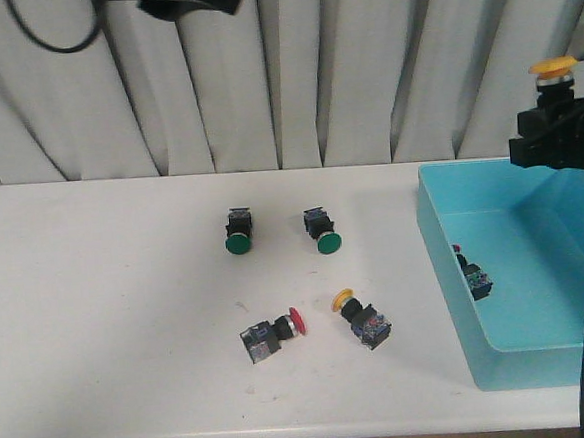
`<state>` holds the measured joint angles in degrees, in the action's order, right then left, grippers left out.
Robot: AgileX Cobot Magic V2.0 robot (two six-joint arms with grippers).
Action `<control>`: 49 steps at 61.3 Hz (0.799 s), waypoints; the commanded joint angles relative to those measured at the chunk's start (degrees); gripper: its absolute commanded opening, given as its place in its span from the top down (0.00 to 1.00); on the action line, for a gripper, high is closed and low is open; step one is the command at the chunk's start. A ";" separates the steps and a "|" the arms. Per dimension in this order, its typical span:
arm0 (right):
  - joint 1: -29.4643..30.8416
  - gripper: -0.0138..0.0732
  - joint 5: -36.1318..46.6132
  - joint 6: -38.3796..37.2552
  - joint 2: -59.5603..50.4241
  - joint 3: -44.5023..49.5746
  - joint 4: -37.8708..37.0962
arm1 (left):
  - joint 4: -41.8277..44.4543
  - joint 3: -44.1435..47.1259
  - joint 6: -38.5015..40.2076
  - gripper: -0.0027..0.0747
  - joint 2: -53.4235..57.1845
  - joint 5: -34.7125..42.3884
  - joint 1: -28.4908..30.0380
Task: Pick red and yellow buttons and place in box
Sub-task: 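Lower the yellow button into the blue box and open the right gripper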
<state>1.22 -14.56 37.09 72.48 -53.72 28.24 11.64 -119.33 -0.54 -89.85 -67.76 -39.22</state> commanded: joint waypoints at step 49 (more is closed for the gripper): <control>6.71 0.82 7.05 -1.98 21.77 -1.82 -2.00 | 30.89 32.16 21.57 0.98 17.15 8.66 -0.09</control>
<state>7.06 -10.97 35.58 95.35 -53.77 26.30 40.15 -86.02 20.12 -74.28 -61.46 -39.22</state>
